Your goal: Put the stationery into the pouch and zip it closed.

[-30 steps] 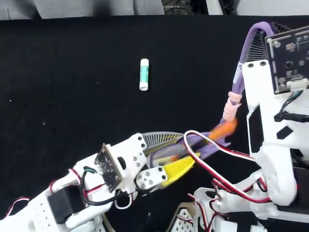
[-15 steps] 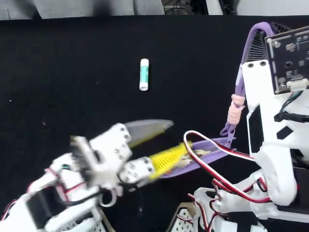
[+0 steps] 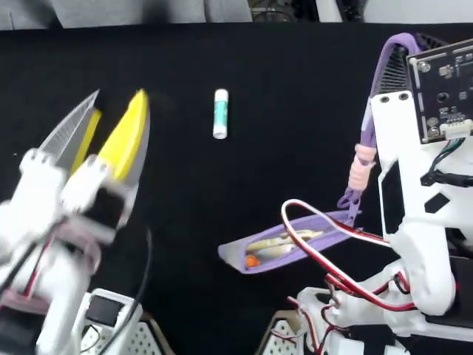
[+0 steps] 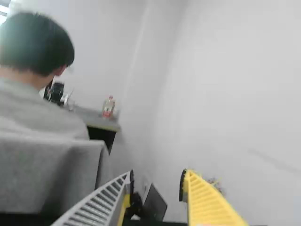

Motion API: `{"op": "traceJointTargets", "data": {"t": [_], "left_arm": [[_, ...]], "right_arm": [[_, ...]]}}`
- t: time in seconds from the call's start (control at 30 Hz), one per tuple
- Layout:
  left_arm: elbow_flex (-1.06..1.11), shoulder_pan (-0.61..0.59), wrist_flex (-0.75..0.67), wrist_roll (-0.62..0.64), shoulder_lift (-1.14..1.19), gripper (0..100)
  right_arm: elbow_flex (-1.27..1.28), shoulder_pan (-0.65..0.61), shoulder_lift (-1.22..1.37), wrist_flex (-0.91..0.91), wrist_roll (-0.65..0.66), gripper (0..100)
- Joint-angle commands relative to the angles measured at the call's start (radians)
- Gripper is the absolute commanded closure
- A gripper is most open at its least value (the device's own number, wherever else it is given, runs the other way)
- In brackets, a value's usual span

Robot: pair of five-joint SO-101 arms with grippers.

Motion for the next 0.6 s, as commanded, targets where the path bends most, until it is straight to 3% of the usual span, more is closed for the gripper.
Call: {"op": "traceJointTargets", "data": {"t": [0.0,0.33,0.57], "left_arm": [[0.071,-0.062,-0.100,0.046,0.213,81],[0.085,0.002,-0.331,0.043,0.818,81],[0.024,0.091,-0.353,0.041,1.114,81]], "right_arm": [[-0.027,-0.014,0.005,0.002,0.008,98.5],[-0.025,-0.014,0.005,0.002,0.008,98.5],[-0.025,-0.014,0.005,0.002,0.009,98.5]]}}
